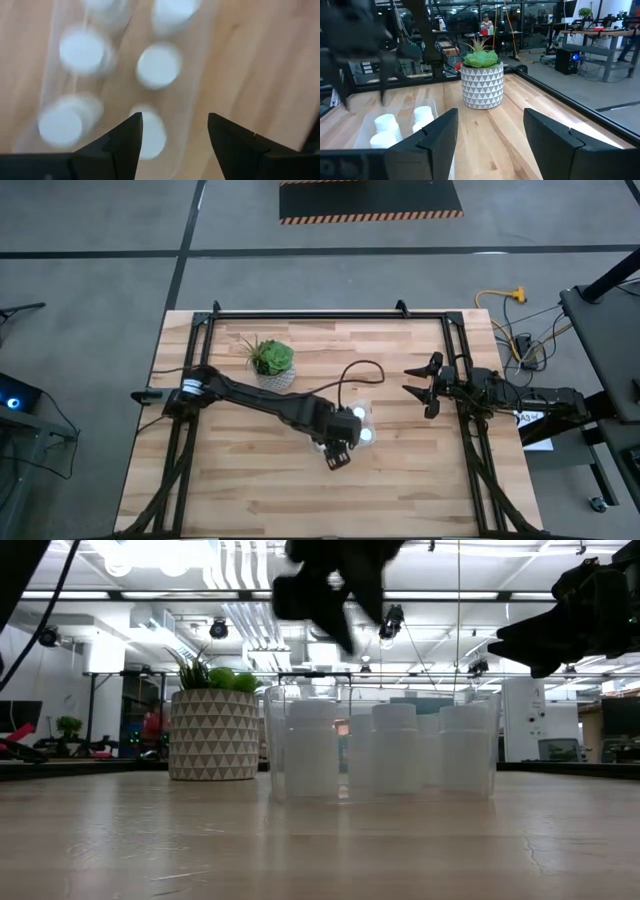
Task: Pick and place pill bottles into a basket
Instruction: Return to Home Position
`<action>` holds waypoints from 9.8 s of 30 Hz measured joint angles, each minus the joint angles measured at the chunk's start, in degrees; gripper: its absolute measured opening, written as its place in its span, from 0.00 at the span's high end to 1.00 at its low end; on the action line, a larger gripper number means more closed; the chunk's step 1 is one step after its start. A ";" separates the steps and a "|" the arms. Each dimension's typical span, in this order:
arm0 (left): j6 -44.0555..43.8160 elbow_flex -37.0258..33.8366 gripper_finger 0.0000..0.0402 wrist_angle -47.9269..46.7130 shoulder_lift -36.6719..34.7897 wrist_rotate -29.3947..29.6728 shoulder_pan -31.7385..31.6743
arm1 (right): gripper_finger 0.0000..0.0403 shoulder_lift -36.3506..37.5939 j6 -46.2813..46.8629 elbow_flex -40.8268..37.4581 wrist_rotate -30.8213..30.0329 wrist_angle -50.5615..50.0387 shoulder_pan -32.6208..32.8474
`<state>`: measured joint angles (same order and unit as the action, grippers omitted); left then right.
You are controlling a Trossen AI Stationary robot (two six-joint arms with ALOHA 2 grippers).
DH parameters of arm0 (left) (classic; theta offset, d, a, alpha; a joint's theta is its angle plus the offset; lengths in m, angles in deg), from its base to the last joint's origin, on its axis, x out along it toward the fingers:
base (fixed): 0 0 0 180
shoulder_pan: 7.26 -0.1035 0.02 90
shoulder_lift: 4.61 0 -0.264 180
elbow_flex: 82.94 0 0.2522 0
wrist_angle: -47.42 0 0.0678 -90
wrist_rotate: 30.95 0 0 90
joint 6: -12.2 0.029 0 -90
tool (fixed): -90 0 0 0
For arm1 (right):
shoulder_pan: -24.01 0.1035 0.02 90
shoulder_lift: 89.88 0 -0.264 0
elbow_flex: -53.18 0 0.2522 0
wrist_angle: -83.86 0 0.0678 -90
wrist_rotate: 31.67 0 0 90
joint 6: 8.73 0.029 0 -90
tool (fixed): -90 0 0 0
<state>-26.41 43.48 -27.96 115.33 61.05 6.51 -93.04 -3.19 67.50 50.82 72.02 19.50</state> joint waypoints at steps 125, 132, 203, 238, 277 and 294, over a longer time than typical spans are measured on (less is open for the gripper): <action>34.59 -112.18 0.48 101.08 -117.21 -10.48 -3.72 | 0.47 0.02 -0.11 -0.02 -0.02 0.00 0.00; 30.06 -112.19 0.48 92.73 -112.55 -8.84 -3.72 | 0.47 0.02 -0.15 -0.02 0.00 -0.02 0.00; 46.43 -112.19 0.48 64.96 -110.03 7.39 -3.75 | 0.47 0.00 -0.02 -0.02 -0.02 0.00 0.00; 46.49 -112.32 0.48 65.52 -110.05 7.27 -3.75 | 0.47 0.00 -0.01 -0.02 -0.02 0.00 -0.07; 46.49 -112.32 0.48 65.45 -110.05 7.24 -3.73 | 0.47 0.00 0.00 -0.02 -0.01 -0.02 -0.04; 46.49 -112.32 0.48 65.45 -110.05 7.24 -3.73 | 0.47 0.00 0.00 -0.02 -0.01 -0.02 0.00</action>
<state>20.08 -68.84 37.49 5.28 68.29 2.78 -93.04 -3.19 67.48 50.81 72.00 19.50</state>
